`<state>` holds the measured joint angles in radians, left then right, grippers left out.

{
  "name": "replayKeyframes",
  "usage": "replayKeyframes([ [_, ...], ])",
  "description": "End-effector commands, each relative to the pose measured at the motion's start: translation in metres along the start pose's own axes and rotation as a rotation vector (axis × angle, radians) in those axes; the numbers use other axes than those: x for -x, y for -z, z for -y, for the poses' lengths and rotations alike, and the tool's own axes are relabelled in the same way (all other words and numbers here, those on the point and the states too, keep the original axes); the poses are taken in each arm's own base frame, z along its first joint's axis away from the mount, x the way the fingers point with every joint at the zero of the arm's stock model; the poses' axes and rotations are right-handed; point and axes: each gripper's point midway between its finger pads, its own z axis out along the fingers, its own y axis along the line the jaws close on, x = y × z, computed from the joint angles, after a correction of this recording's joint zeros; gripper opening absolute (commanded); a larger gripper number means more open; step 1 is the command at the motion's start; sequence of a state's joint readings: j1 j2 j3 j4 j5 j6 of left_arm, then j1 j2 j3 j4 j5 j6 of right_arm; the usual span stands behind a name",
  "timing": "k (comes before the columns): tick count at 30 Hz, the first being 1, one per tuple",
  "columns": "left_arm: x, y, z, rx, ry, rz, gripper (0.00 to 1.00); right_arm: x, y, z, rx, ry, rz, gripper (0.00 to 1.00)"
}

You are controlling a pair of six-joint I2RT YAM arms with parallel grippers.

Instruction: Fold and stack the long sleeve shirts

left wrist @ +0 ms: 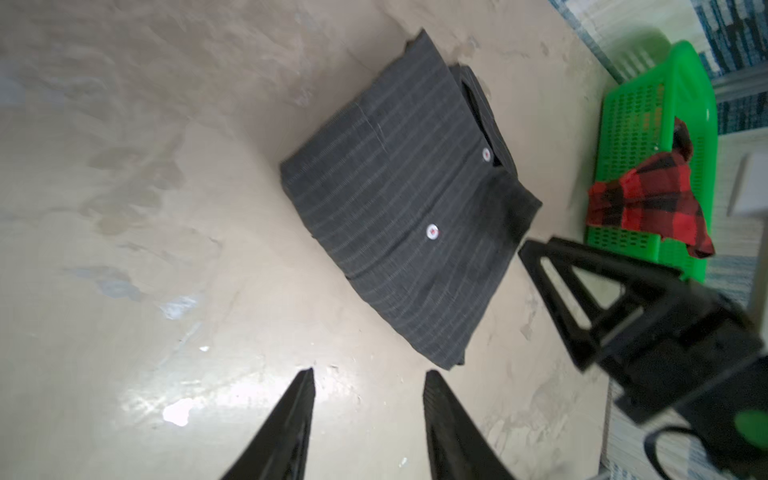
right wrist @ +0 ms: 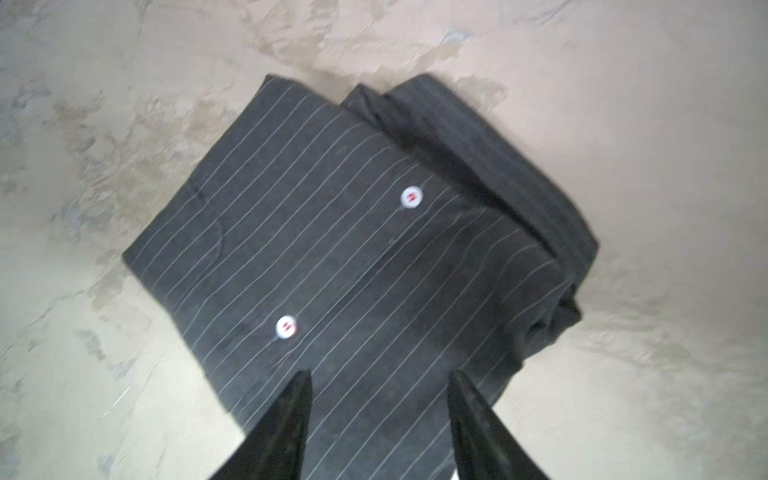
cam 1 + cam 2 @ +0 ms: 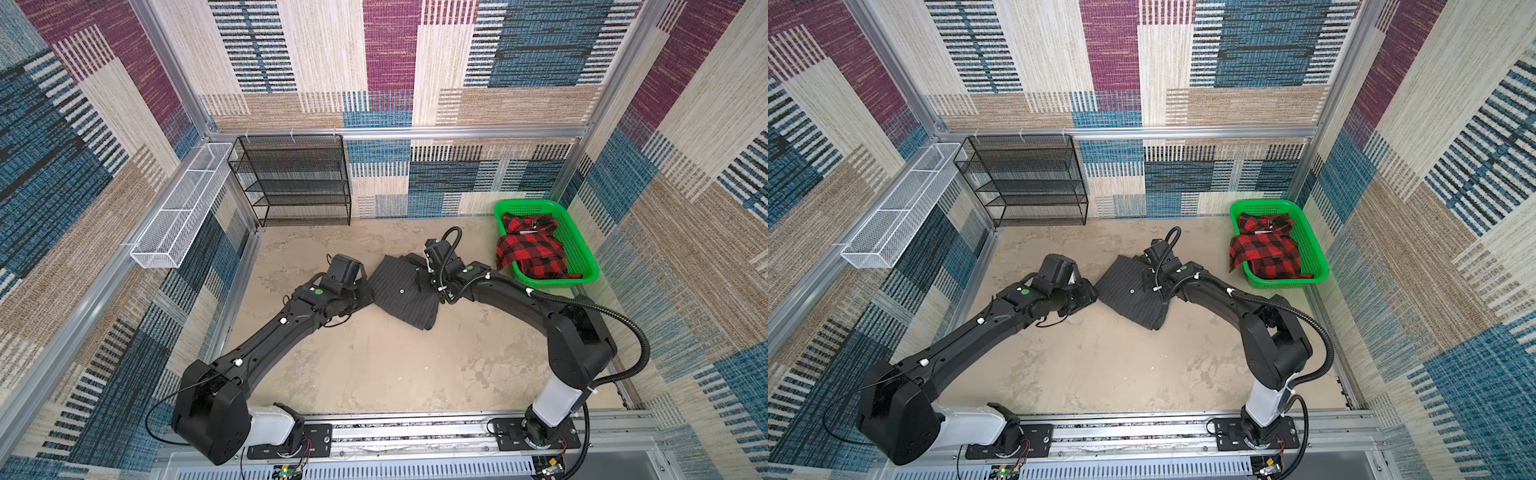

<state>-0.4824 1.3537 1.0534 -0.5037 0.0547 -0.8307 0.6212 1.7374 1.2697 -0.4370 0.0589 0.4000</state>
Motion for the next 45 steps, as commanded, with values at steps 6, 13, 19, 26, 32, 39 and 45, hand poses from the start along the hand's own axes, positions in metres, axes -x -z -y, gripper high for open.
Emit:
replayKeyframes([
  [6,0.016,0.012,-0.02,0.015,-0.014,0.011,0.47,-0.014,-0.057,-0.053,0.162,-0.092,-0.074,0.42],
  [13,0.015,0.017,-0.045,0.04,0.02,0.019,0.5,-0.108,-0.07,-0.03,0.2,0.053,-0.286,0.36],
  [19,0.019,0.02,-0.053,0.046,0.009,0.015,0.52,-0.177,-0.033,-0.01,0.264,0.205,-0.466,0.34],
  [26,0.002,0.005,-0.043,-0.034,-0.03,-0.081,0.55,-0.148,0.007,-0.004,0.209,0.293,-0.38,0.38],
  [32,-0.003,-0.03,-0.012,-0.186,-0.133,-0.214,0.58,-0.096,0.037,-0.008,0.148,0.233,-0.219,0.45],
  [39,0.01,-0.08,0.009,-0.263,-0.196,-0.284,0.56,-0.076,0.042,0.026,0.028,-0.007,-0.143,0.49],
  [45,0.009,-0.099,0.027,-0.335,-0.18,-0.321,0.54,-0.054,0.05,0.058,0.016,-0.212,-0.028,0.55],
])
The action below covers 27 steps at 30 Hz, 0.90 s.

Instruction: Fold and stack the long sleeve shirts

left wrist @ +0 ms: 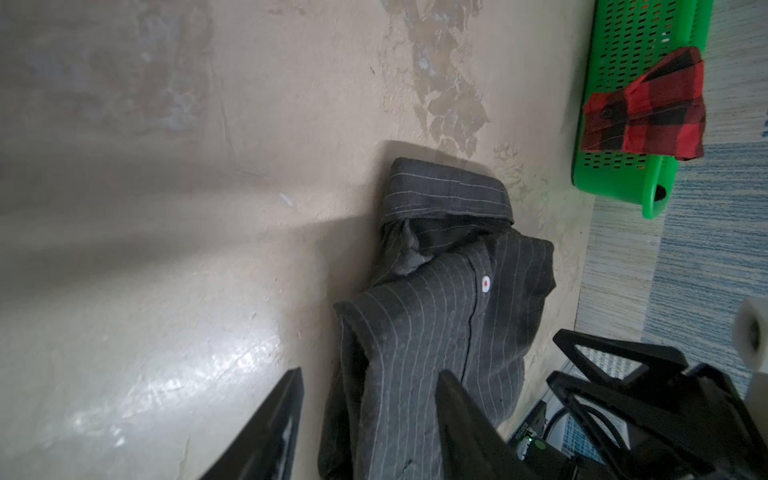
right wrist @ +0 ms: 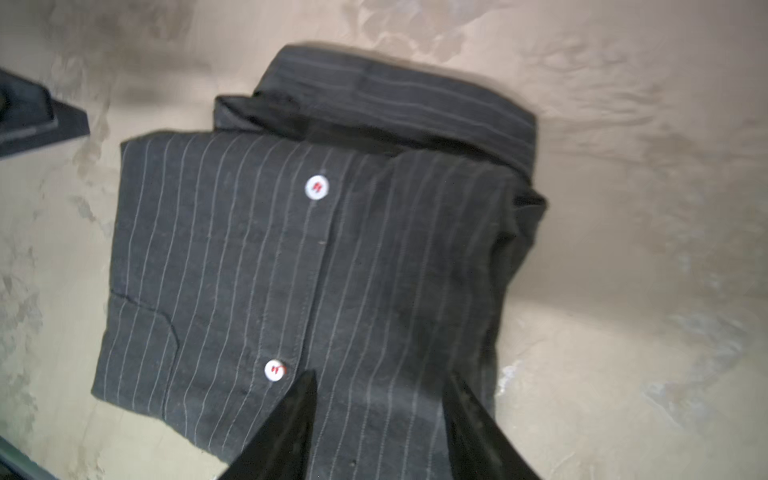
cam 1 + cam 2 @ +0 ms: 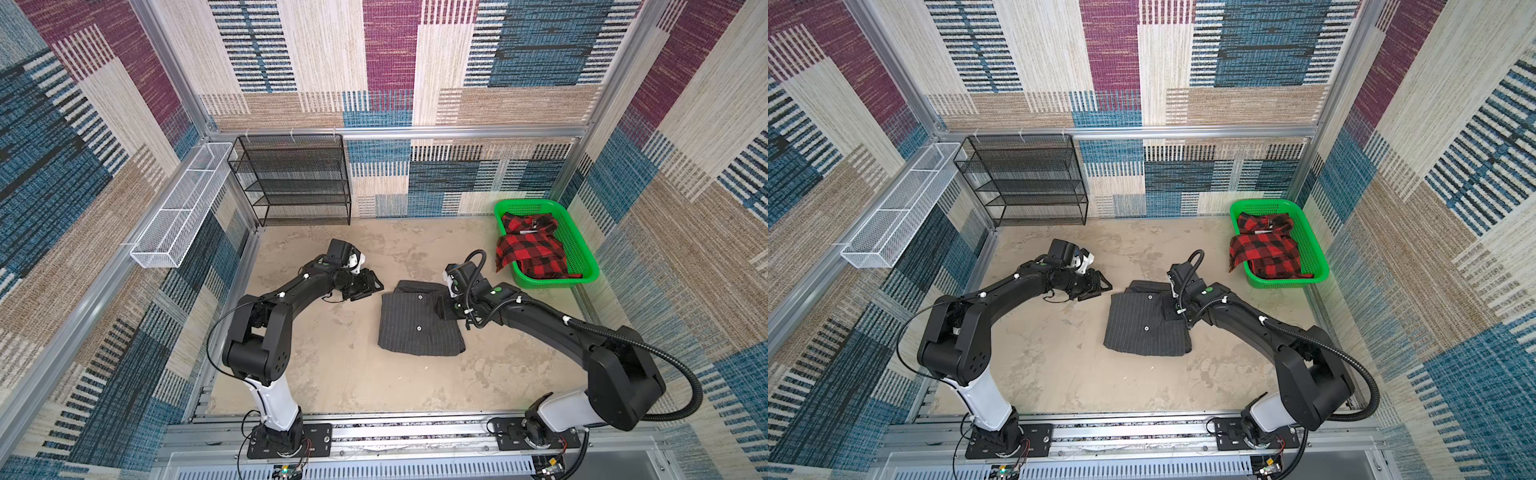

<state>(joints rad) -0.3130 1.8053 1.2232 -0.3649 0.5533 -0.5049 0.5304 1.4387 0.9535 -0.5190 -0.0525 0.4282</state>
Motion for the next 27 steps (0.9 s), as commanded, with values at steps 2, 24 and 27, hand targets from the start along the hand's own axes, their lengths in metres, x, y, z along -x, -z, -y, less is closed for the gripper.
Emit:
replayKeyframes([
  [2,0.006,-0.009,0.019,-0.081,-0.049,-0.008,0.53,0.027,0.005,0.007,0.03,-0.135,0.106,0.56],
  [24,-0.009,-0.039,0.031,-0.064,-0.075,-0.058,0.25,0.048,-0.053,0.009,0.069,-0.148,0.098,0.21],
  [27,-0.005,-0.037,0.028,-0.036,-0.072,-0.026,0.08,0.047,-0.05,0.011,0.068,-0.148,0.112,0.14],
])
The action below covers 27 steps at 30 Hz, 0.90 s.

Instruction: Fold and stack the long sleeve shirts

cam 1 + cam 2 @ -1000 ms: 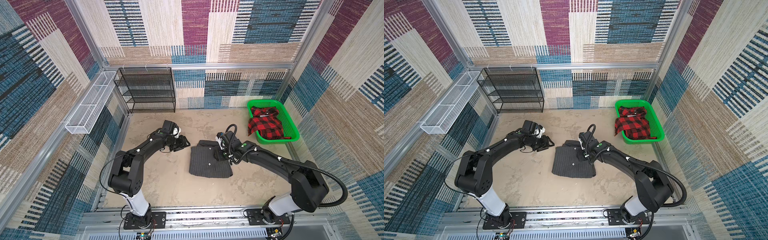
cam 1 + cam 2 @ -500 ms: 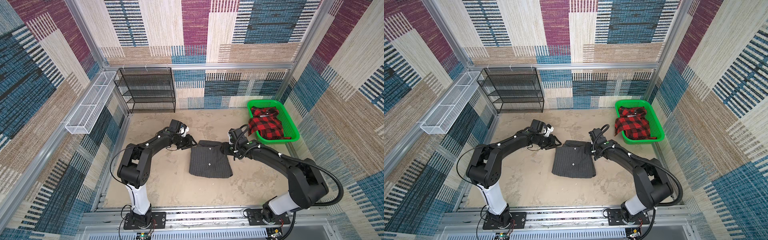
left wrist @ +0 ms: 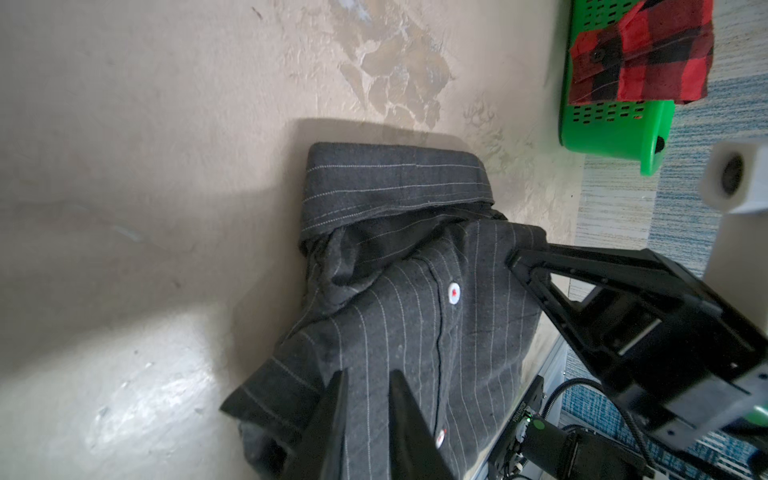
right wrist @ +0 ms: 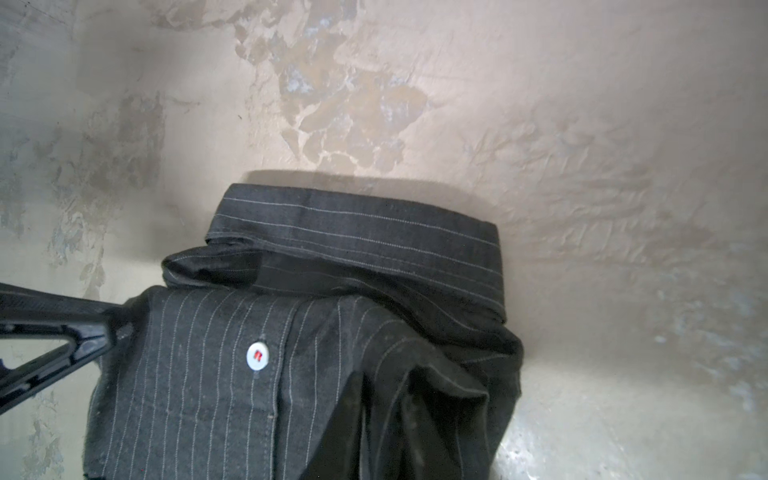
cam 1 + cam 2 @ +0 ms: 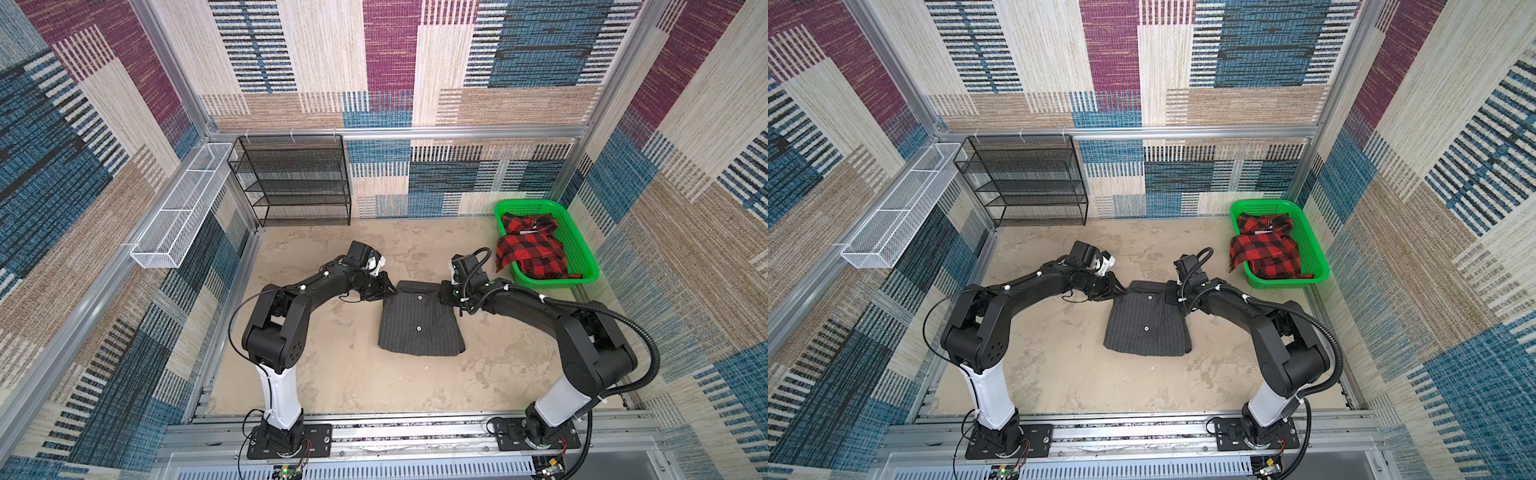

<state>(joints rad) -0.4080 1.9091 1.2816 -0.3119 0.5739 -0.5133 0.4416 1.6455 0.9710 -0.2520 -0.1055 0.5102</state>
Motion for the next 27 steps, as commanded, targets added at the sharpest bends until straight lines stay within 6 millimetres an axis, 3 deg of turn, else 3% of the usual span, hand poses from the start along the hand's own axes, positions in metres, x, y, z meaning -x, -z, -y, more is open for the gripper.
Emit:
replayKeyframes([
  [1,0.008,0.005,0.002,0.008,-0.009,0.044,0.03,0.009,0.007,-0.006,0.031,0.001,0.046,0.13],
  [7,0.013,0.015,0.014,-0.009,-0.017,0.058,0.0,0.014,0.021,-0.007,0.035,0.001,0.087,0.1],
  [13,-0.017,0.03,-0.004,0.088,0.002,0.002,0.36,0.013,0.023,-0.005,0.033,0.001,0.088,0.11],
  [16,-0.027,0.034,-0.013,0.122,0.013,-0.005,0.45,0.011,0.018,-0.004,0.033,0.002,0.076,0.1],
  [22,-0.022,0.022,-0.023,0.139,0.027,-0.008,0.44,0.01,0.016,-0.005,0.037,0.004,0.072,0.09],
  [27,-0.013,0.007,-0.024,0.125,0.026,-0.005,0.37,0.011,0.018,-0.005,0.035,0.008,0.077,0.09],
])
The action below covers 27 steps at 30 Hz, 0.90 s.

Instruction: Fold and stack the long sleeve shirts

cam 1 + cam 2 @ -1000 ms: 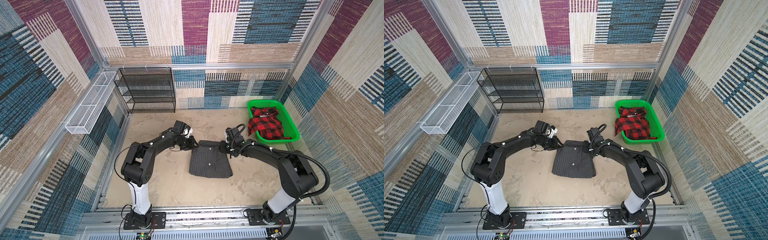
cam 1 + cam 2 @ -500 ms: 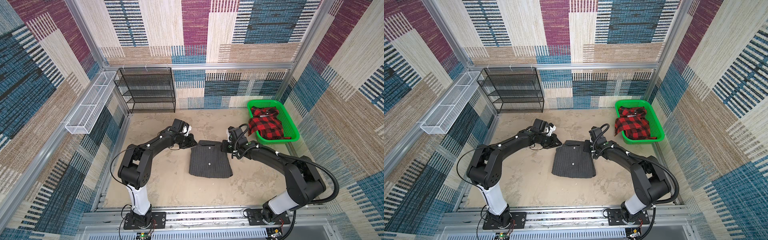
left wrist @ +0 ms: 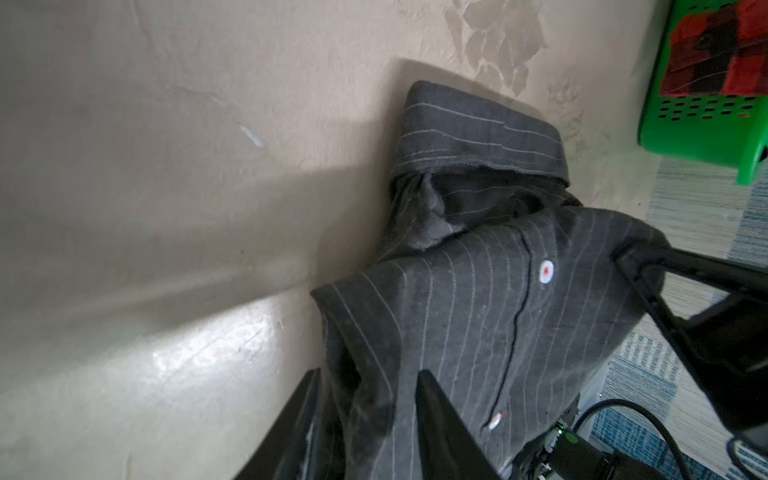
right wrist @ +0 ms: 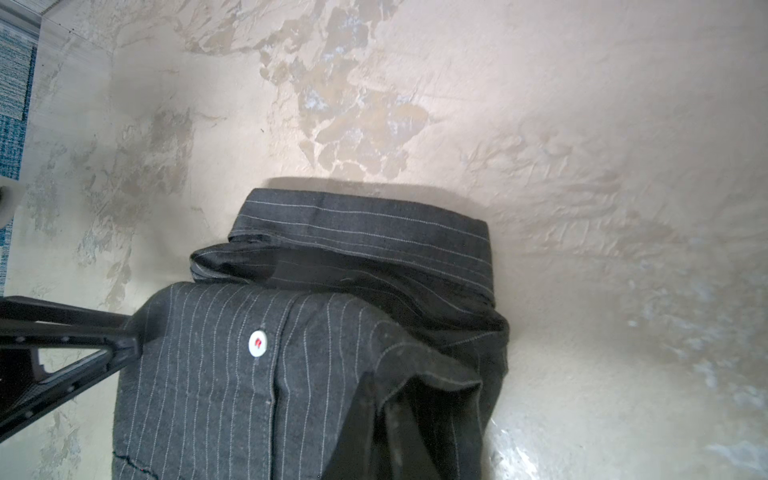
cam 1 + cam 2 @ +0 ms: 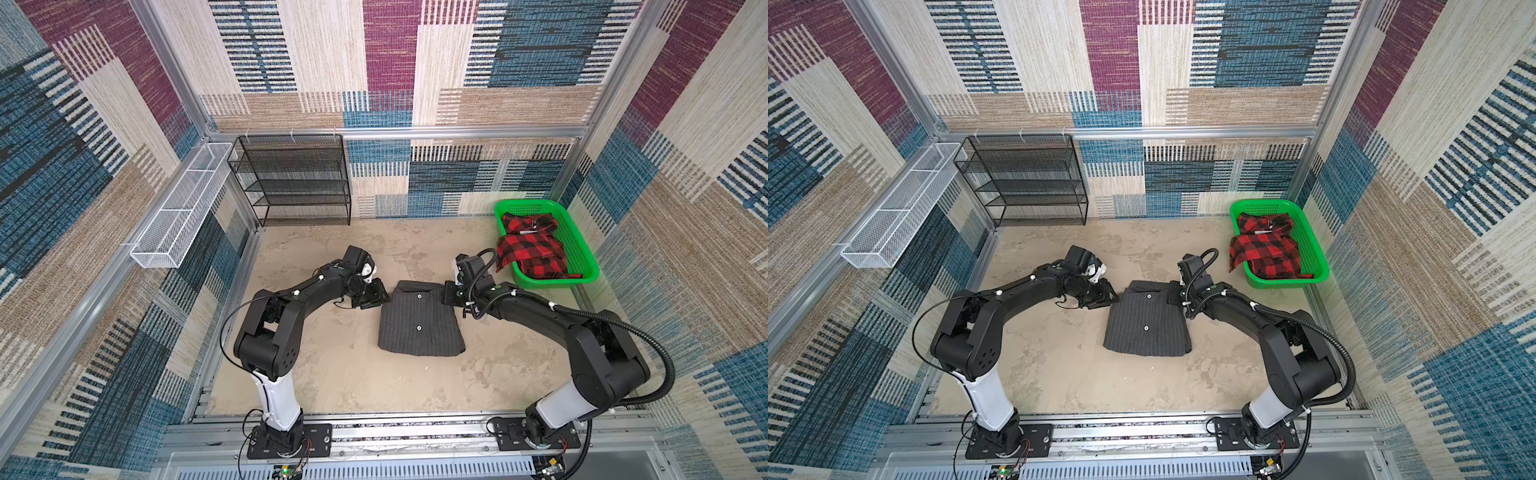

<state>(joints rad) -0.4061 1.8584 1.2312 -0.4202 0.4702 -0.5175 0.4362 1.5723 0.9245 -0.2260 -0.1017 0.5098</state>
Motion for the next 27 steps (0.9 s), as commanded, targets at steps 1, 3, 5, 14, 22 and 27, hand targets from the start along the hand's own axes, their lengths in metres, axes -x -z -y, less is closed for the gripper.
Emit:
replayKeyframes([
  [1,0.013,-0.005,0.006,-0.023,-0.033,0.032,0.32,0.007,0.001,-0.004,0.014,0.006,0.028,0.09],
  [3,0.019,-0.006,0.014,-0.05,-0.041,0.05,0.21,0.007,0.0,-0.003,0.014,0.004,0.029,0.09],
  [5,0.026,-0.005,0.022,-0.075,-0.048,0.073,0.06,0.007,0.001,-0.004,0.018,0.003,0.033,0.09],
  [14,0.034,0.024,0.069,-0.185,-0.162,0.195,0.0,0.025,0.026,-0.002,-0.007,-0.01,0.137,0.07],
  [22,0.058,-0.026,0.077,-0.157,-0.199,0.204,0.0,0.005,0.019,0.064,-0.182,-0.131,0.179,0.07],
  [27,0.075,-0.057,0.068,-0.078,-0.194,0.207,0.0,-0.023,-0.004,0.093,-0.263,-0.17,0.088,0.09],
])
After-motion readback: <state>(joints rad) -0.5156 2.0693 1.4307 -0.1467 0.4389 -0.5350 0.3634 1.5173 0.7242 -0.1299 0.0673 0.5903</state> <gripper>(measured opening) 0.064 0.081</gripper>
